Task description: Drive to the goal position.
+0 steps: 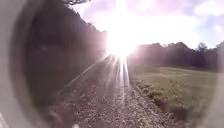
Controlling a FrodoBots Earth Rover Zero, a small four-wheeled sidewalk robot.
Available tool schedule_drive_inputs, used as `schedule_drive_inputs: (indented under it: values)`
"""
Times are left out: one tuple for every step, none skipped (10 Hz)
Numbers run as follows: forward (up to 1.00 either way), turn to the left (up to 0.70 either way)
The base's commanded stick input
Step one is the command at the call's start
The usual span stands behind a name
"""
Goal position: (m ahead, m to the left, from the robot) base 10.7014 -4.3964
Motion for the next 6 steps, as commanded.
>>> schedule_drive_inputs:
  values:
    - [0.85, 0.00]
    - [0.85, 0.00]
    - [0.85, 0.00]
    - [0.85, 0.00]
    - [0.85, 0.11]
    - [0.85, 0.29]
